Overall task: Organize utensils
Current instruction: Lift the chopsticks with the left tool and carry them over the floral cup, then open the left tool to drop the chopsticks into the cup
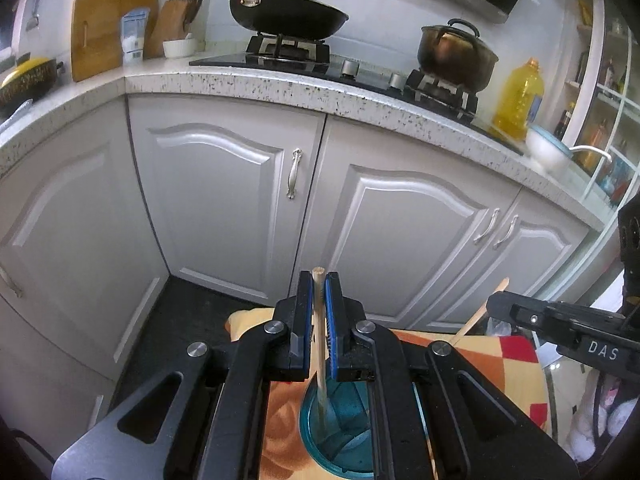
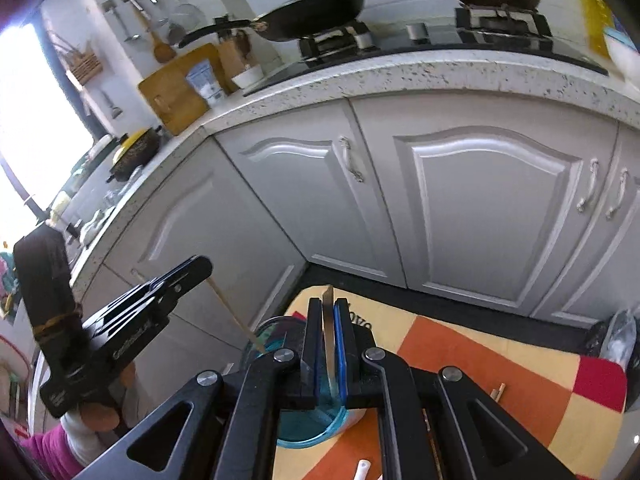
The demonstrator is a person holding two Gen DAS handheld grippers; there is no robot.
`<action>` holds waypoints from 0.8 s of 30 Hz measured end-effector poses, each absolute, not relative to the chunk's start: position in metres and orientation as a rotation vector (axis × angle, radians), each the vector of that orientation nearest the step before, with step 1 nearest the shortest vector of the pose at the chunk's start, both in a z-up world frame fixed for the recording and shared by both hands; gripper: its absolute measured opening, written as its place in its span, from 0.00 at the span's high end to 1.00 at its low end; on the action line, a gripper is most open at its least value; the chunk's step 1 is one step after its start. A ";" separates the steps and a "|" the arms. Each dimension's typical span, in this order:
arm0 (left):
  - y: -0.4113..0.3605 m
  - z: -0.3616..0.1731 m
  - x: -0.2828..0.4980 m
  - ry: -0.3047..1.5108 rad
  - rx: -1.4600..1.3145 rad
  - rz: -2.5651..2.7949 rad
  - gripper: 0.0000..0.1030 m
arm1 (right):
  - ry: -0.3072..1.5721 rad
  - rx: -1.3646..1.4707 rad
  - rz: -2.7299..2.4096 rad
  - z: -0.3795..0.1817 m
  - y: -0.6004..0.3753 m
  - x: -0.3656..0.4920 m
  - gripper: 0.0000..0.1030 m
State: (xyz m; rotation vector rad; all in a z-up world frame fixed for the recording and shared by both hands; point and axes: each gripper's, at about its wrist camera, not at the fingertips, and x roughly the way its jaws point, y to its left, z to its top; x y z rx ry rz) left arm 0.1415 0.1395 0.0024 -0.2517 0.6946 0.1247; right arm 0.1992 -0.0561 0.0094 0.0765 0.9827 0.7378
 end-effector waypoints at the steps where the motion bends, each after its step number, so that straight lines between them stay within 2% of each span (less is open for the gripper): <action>1: 0.139 0.002 0.141 0.703 -0.251 0.123 0.92 | 0.980 0.075 0.726 0.008 -0.057 0.199 0.94; 2: 0.139 0.002 0.141 0.708 -0.255 0.121 0.84 | 0.977 0.075 0.724 0.008 -0.057 0.198 0.93; 3: 0.139 0.002 0.141 0.712 -0.262 0.119 0.75 | 0.976 0.074 0.725 0.008 -0.057 0.197 0.84; 4: 0.140 0.002 0.139 0.710 -0.272 0.116 0.73 | 0.974 0.073 0.721 0.008 -0.059 0.194 0.67; 5: 0.140 0.003 0.137 0.708 -0.278 0.115 0.72 | 0.971 0.077 0.720 0.009 -0.060 0.192 0.61; 17: 0.134 0.018 0.114 0.698 -0.272 0.118 0.57 | 0.952 0.010 0.696 0.017 -0.070 0.158 0.60; 24: 0.117 0.026 0.092 0.685 -0.252 0.088 0.56 | 0.913 -0.032 0.638 0.026 -0.084 0.132 0.60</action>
